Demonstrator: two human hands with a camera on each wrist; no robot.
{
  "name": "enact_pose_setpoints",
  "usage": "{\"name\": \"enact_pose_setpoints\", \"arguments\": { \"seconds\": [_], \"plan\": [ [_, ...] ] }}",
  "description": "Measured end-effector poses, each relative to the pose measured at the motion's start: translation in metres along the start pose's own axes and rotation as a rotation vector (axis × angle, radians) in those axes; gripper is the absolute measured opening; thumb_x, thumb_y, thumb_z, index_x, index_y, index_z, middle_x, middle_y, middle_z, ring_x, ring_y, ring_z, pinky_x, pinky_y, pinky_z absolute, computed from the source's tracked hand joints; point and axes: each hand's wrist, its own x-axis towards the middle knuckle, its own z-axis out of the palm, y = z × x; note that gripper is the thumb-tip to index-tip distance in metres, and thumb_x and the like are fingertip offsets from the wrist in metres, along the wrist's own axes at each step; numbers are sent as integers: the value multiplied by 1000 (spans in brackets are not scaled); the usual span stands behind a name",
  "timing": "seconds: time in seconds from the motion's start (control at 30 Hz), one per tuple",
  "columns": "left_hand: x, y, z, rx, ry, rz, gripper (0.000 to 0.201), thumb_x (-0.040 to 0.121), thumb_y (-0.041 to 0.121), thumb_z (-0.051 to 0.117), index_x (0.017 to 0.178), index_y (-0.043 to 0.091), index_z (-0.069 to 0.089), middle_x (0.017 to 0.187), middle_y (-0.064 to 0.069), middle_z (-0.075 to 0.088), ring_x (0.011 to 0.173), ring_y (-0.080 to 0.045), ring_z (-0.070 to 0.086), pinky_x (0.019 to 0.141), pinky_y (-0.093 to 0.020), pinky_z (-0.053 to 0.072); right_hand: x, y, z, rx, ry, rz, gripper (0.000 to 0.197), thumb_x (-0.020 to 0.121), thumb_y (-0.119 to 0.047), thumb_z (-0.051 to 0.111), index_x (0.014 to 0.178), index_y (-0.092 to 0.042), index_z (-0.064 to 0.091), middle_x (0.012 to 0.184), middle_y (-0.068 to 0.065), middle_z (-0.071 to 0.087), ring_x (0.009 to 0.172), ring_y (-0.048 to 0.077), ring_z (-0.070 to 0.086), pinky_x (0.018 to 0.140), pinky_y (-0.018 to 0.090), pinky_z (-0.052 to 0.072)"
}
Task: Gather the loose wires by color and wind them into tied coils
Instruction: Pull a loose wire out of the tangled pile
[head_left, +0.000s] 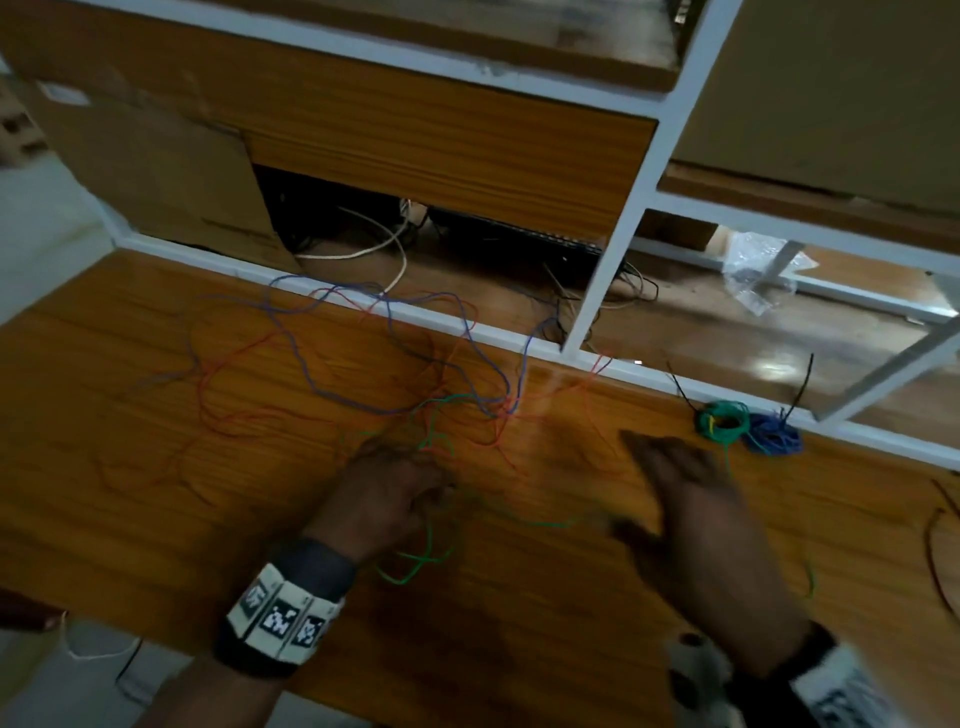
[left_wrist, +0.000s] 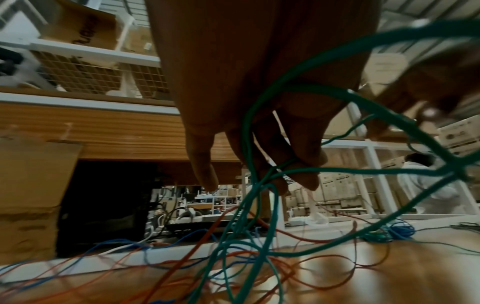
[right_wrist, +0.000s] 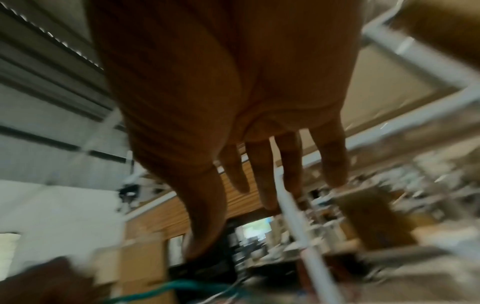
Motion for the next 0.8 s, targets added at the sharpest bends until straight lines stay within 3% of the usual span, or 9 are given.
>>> {"name": "enact_pose_setpoints", "arguments": {
  "seconds": [0.1, 0.17, 0.3, 0.37, 0.43, 0.5, 0.67, 0.73, 0.8],
  "plan": [
    [11, 18, 10, -11, 29, 78, 32, 71, 33, 50, 90, 31, 75, 86, 12, 74, 78, -16, 70, 73, -35, 54, 14, -64, 26, 14, -23, -158, 52, 82, -45, 76, 129, -25, 65, 126, 3, 71, 124, 29, 61, 97, 42, 55],
    [14, 21, 12, -13, 79, 94, 30, 73, 32, 50, 90, 30, 75, 87, 12, 74, 79, -17, 69, 74, -34, 52, 26, -82, 43, 42, -172, -144, 26, 93, -41, 57, 113, -26, 66, 107, 6, 73, 110, 33, 66, 83, 42, 55],
    [10, 11, 13, -67, 269, 92, 24, 81, 28, 54, 102, 28, 64, 91, 5, 75, 83, -20, 69, 78, -31, 45, 33, -71, 31, 335, -139, -140, 50, 73, -44, 29, 100, -25, 67, 86, 0, 75, 84, 28, 71, 69, 45, 55],
    [9, 3, 15, -83, 349, 109, 21, 86, 23, 57, 106, 27, 62, 93, 2, 75, 88, -19, 66, 83, -31, 44, 30, -70, 8, 444, -103, -141, 43, 76, -40, 34, 93, -23, 69, 78, -4, 74, 74, 21, 70, 64, 41, 53],
    [9, -13, 16, -42, 365, 33, 22, 87, 25, 57, 106, 29, 67, 100, 1, 76, 96, -20, 67, 91, -35, 46, 26, -69, -16, 543, -17, -138, 23, 87, -19, 49, 90, -24, 72, 74, -16, 71, 65, 2, 65, 59, 27, 49],
    [4, -35, 19, 20, 336, -102, 26, 88, 30, 53, 103, 28, 75, 105, -1, 76, 99, -24, 70, 92, -37, 46, 22, -65, -41, 583, 76, -162, 30, 95, -1, 62, 87, -28, 72, 73, -18, 70, 60, -2, 62, 54, 15, 42],
    [-8, -60, 15, 45, 347, -206, 32, 89, 42, 55, 98, 23, 79, 103, 1, 76, 99, -17, 64, 87, -33, 41, 5, -34, -70, 581, 240, -142, 23, 101, -37, 58, 83, -35, 73, 82, -13, 75, 70, 15, 72, 65, 44, 57],
    [-12, -58, 11, -16, 414, -190, 31, 86, 44, 59, 96, 23, 80, 105, 9, 73, 99, -12, 60, 85, -28, 41, -1, -20, -72, 606, 298, -51, 26, 101, -42, 56, 83, -37, 74, 87, -18, 76, 80, 8, 73, 78, 41, 57],
    [-16, -55, 8, -195, 443, -235, 34, 86, 47, 57, 101, 25, 79, 108, 16, 69, 96, -9, 64, 80, -21, 47, -6, -5, -67, 619, 307, 37, 24, 95, -37, 59, 77, -38, 74, 92, -21, 76, 84, 11, 74, 81, 36, 56]
  ]
}}
